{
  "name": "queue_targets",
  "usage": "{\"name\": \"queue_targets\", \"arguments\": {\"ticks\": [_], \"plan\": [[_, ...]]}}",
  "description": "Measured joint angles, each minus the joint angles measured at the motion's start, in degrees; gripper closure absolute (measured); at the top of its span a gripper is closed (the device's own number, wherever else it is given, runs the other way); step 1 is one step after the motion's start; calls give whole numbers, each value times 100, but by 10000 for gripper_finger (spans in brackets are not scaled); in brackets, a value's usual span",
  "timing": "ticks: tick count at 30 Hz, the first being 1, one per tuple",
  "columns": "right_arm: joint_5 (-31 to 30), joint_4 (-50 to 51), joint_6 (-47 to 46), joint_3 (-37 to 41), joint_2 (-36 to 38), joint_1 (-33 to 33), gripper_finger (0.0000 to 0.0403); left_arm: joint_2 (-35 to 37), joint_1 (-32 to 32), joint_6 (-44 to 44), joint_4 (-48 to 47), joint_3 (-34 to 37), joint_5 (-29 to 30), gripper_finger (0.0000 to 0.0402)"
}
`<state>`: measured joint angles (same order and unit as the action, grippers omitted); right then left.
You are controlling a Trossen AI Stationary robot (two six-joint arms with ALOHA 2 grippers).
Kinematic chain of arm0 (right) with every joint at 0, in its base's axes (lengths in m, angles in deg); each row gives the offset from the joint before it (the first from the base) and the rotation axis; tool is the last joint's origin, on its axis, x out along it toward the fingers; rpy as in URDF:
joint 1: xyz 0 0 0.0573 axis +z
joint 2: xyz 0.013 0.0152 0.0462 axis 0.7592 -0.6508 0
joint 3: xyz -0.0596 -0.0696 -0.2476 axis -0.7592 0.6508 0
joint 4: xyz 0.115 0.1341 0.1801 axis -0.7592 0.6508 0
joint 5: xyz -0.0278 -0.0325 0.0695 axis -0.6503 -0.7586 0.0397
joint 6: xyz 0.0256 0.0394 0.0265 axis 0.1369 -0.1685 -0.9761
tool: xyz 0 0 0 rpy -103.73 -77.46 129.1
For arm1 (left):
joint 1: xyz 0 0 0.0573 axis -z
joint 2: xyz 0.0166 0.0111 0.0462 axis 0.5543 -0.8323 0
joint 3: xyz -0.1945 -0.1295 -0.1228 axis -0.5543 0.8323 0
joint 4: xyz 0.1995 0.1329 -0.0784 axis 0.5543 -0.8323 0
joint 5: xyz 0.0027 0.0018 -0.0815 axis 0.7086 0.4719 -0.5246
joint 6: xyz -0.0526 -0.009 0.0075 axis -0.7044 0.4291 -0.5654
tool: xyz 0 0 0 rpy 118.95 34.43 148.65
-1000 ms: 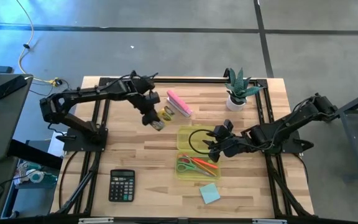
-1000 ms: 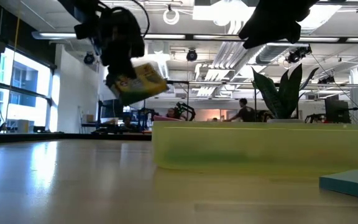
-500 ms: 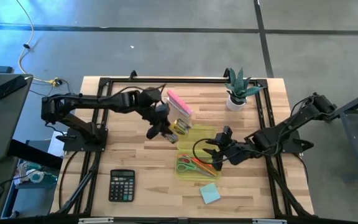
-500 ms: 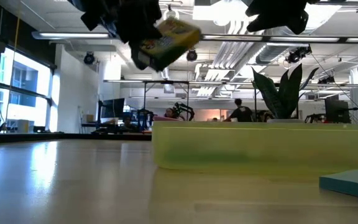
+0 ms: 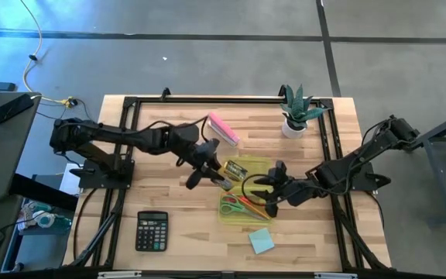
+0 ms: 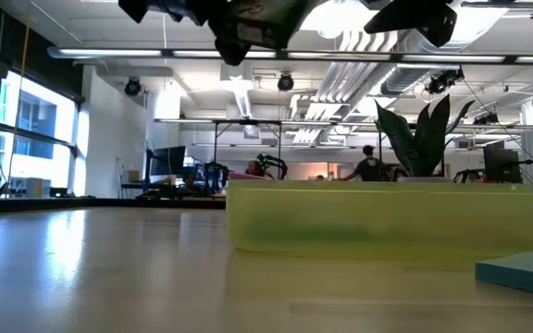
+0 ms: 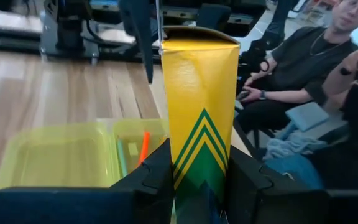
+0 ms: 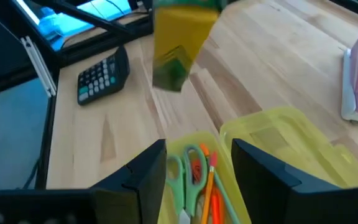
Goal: Pack school essentials
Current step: Put the yellow crayon box into the yellow supply box
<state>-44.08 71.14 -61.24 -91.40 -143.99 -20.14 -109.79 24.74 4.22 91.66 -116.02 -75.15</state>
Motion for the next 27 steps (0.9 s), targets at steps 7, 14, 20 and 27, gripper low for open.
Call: {"name": "queue_targets", "arguments": {"ticks": [7,14,20,27], "plan": [[421,-217,-40,1,0,-71,214,0,305,-246,157,0,242,310],[-48,-417,488,1,0,-111,203,-2,535,-207,259,0,984,310],[-123,-1000,1160,-2,0,-111,171,-2,614,-205,607,-2,1458,310],[-457,-1041,1168,-2,0,-198,162,-2,716,-300,909,-2,1611,310]]}}
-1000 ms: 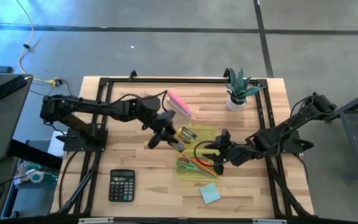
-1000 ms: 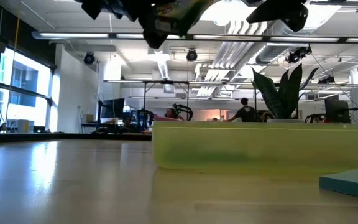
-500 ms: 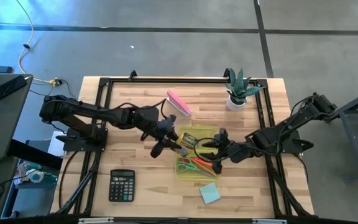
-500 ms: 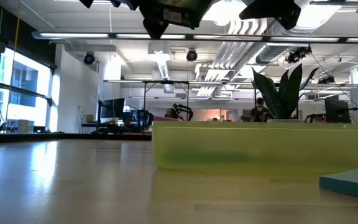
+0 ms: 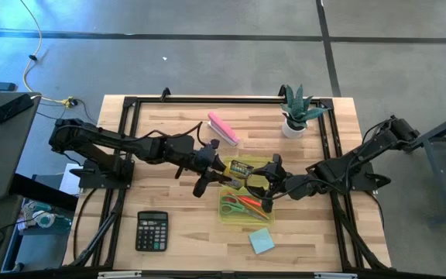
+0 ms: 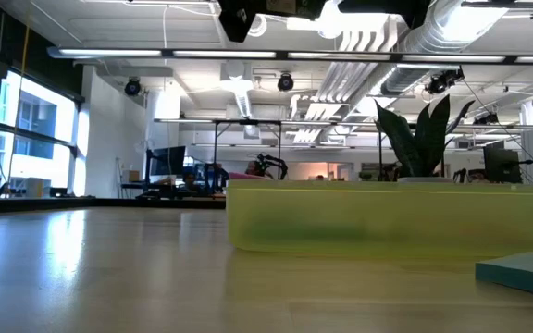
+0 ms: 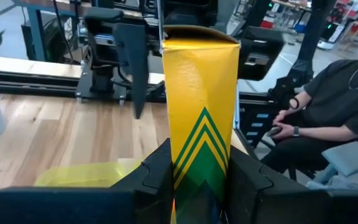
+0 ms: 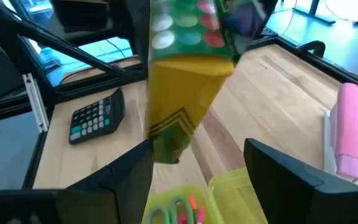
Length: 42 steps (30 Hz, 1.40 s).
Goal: Pack school essentials
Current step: Put the yellow crayon box into the yellow supply box
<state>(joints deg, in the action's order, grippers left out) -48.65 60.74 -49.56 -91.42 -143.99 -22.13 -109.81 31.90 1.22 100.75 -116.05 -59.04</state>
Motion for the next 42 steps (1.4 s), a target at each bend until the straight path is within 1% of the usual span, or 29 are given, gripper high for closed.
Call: {"name": "queue_targets", "arguments": {"ticks": [6,11,14,19,22,25,31,34,37,42], "plan": [[7,-294,367,0,0,-45,162,4,98,-12,119,0,322,310],[234,-466,480,-2,2,-68,162,-2,114,-12,214,0,365,310],[206,-663,548,-2,-2,-65,162,-2,110,-14,312,0,372,310],[169,-1194,973,-2,-2,-178,163,-2,114,-12,385,0,366,310],[190,-1253,1020,-2,-2,-207,167,-2,112,13,417,0,365,310],[189,-1254,1020,-2,-2,-263,189,-2,112,51,433,0,365,310],[279,-1251,1033,-2,0,-365,257,-2,103,51,432,0,407,310],[277,-1244,1033,-2,0,-366,284,-2,99,53,430,0,409,310],[293,-1245,1033,-2,0,-363,297,-2,99,56,431,0,410,310],[361,-1237,961,-2,0,-366,300,-2,106,-13,426,0,525,309]]}}
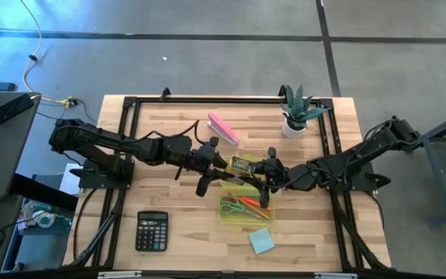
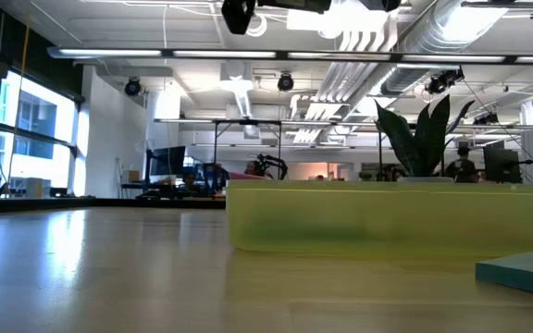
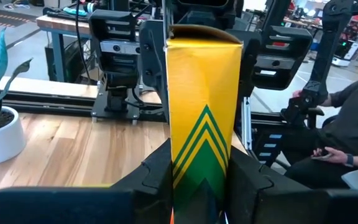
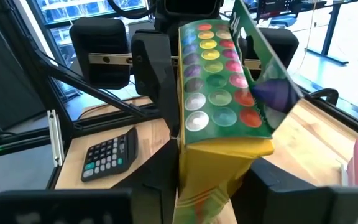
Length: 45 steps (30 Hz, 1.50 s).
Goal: Pack school essentials
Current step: Put the yellow crayon box into the yellow supply box
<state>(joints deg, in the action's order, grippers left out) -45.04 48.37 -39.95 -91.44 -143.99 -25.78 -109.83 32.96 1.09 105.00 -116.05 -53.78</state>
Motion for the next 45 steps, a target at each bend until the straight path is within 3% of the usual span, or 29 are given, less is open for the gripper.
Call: {"name": "queue_targets", "arguments": {"ticks": [17,22,29,36,45], "plan": [[17,410,-397,4,0,13,302,4,-3,773,-193,0,181,213],[20,736,-682,4,0,13,302,81,-3,890,-445,-2,258,211],[52,1202,-1008,7,4,9,302,317,-3,1018,-1025,-4,907,213],[206,2083,-1716,7,4,9,303,713,-3,965,-1565,-8,1041,213],[1069,2741,-2197,7,4,-10,303,1152,-3,814,-2350,-3,1062,213]]}}
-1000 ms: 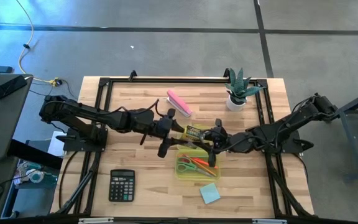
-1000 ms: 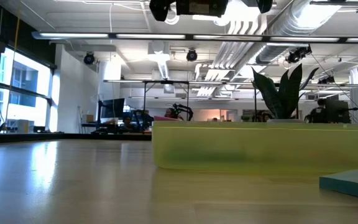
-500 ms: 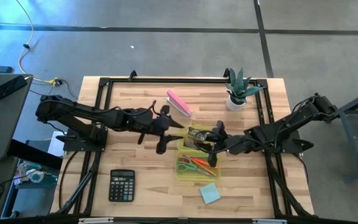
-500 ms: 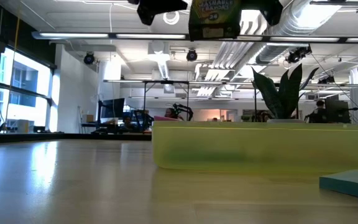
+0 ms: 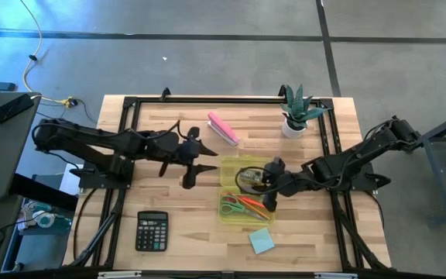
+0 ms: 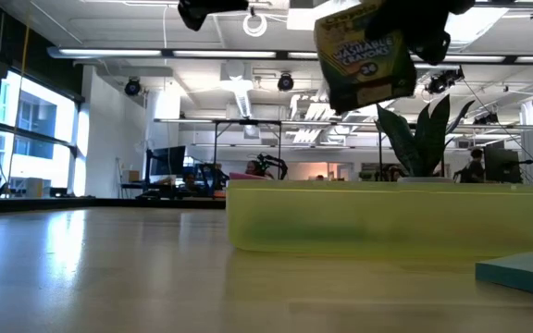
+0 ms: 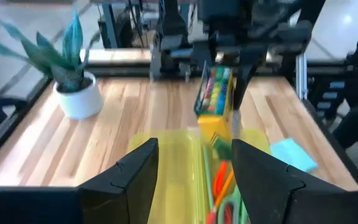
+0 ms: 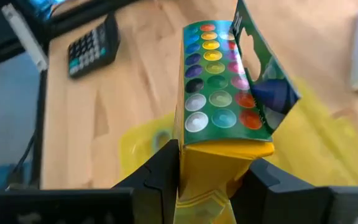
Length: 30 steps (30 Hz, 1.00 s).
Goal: Pack school essentials
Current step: Put the yellow crayon box into the yellow supply box
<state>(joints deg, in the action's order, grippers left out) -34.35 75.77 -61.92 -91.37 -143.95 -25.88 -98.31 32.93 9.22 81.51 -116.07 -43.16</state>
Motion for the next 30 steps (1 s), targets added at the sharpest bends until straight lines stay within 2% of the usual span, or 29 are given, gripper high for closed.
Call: {"name": "queue_targets", "arguments": {"ticks": [6,12,19,24,30], "plan": [[1046,168,8,0,0,-262,303,48,0,-19,-297,3,-1,213],[1709,194,69,0,0,-543,303,-7,0,1,-479,7,-1,213],[2893,225,542,0,0,-820,304,0,0,0,-460,5,-1,213],[2968,255,865,0,0,-834,303,0,0,0,-460,5,-1,213],[2964,760,1174,-4,-137,-834,306,0,0,-1,-460,5,-3,213]]}}
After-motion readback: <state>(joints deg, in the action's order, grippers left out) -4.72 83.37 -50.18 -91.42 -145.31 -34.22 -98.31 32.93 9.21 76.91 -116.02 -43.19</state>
